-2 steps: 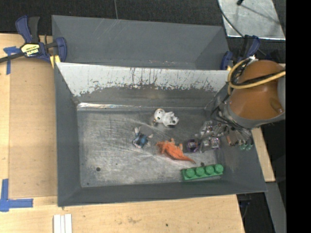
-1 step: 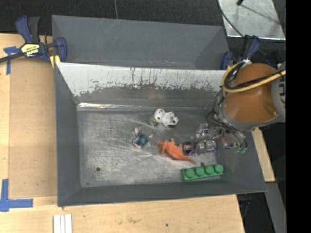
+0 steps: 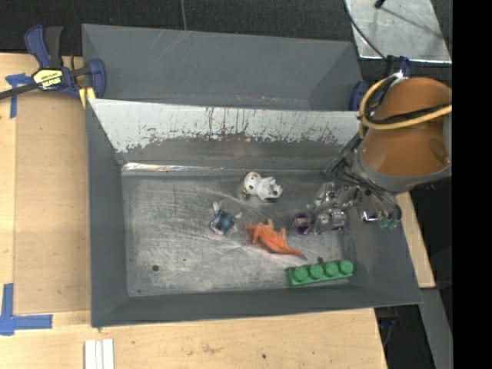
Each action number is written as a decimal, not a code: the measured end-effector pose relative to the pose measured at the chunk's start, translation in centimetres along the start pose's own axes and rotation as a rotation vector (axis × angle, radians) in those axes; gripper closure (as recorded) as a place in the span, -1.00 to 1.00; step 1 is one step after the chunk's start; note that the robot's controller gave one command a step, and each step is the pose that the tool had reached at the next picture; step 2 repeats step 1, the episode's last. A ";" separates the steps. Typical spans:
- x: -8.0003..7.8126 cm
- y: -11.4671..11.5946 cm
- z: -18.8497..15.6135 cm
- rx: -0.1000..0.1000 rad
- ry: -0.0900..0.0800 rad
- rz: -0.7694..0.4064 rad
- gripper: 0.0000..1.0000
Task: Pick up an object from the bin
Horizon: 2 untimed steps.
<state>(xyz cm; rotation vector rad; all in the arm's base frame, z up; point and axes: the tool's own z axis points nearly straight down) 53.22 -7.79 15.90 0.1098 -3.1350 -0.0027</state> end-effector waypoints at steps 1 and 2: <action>0.1 -0.2 -4.4 0.004 -0.014 0.004 1.00; 0.1 -0.2 -4.4 0.004 -0.014 0.004 1.00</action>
Offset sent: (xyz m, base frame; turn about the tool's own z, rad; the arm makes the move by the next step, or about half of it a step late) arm 0.0108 0.0189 0.0824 -0.0081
